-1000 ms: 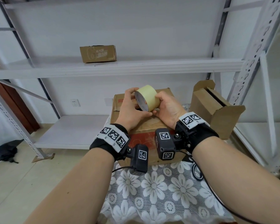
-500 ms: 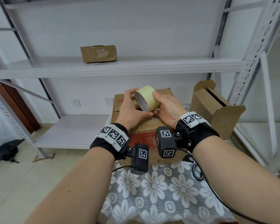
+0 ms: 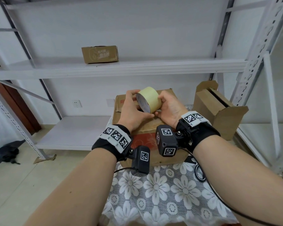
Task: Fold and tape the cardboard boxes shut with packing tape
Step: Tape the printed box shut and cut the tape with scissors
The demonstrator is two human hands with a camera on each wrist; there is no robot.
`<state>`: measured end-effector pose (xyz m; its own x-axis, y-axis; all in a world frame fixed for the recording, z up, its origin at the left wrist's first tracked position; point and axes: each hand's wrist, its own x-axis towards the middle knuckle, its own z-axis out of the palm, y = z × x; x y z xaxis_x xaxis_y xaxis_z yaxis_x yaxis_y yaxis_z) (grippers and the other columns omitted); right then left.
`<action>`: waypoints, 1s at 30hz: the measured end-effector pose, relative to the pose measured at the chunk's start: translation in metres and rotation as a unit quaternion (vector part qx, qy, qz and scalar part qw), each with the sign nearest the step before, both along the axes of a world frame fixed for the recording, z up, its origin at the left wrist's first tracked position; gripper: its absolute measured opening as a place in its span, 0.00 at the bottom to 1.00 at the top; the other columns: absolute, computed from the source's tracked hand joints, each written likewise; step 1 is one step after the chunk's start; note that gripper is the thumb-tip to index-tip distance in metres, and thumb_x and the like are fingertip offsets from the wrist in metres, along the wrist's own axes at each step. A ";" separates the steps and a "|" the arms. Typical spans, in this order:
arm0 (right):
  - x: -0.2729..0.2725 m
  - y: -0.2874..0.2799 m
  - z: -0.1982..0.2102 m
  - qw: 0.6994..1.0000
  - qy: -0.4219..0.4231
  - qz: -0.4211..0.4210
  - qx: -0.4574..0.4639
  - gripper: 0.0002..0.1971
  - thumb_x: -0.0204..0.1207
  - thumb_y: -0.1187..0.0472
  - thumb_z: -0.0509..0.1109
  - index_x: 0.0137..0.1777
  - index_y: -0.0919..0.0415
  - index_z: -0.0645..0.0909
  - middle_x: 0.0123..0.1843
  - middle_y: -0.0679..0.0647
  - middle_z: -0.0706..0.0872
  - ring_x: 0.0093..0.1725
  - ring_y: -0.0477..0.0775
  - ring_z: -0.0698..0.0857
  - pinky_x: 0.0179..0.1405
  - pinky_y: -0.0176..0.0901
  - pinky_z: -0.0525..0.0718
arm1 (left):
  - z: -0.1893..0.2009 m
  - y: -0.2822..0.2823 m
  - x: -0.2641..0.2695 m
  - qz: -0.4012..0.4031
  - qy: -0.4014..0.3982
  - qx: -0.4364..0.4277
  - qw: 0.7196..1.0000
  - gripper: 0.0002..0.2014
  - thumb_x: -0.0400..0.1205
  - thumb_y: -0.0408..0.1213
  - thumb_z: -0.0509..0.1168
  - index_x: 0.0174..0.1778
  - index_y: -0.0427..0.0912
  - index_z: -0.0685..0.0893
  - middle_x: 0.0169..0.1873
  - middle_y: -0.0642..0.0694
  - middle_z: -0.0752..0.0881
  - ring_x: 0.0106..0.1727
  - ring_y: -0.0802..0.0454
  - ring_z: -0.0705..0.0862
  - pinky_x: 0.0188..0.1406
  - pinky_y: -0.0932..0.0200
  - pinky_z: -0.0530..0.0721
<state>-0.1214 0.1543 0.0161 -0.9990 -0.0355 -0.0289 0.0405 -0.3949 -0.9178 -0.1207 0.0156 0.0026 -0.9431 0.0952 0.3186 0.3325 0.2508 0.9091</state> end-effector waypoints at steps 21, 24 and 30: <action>-0.003 -0.002 -0.003 1.000 0.001 -0.027 -0.005 0.07 0.75 0.64 0.59 0.36 0.56 0.76 0.33 0.52 0.78 0.32 0.49 0.75 0.29 0.42 0.66 | 0.001 0.000 0.000 0.013 -0.004 -0.009 1.000 0.47 0.59 0.28 0.85 0.70 0.46 0.67 0.63 0.47 0.77 0.57 0.49 0.86 0.58 0.46 0.87; -0.003 -0.003 -0.004 1.000 0.005 -0.027 -0.003 0.06 0.72 0.65 0.60 0.36 0.57 0.76 0.34 0.52 0.77 0.33 0.50 0.75 0.30 0.42 0.66 | 0.001 -0.001 0.000 0.016 -0.005 -0.013 1.000 0.47 0.59 0.28 0.85 0.70 0.46 0.67 0.64 0.47 0.77 0.58 0.48 0.86 0.59 0.45 0.86; -0.003 -0.004 -0.005 1.000 0.012 -0.026 0.000 0.06 0.74 0.63 0.60 0.41 0.58 0.78 0.36 0.52 0.80 0.34 0.49 0.76 0.31 0.43 0.66 | 0.000 -0.001 -0.001 0.018 -0.012 -0.013 1.000 0.47 0.58 0.29 0.85 0.70 0.47 0.67 0.64 0.46 0.77 0.58 0.47 0.86 0.59 0.43 0.86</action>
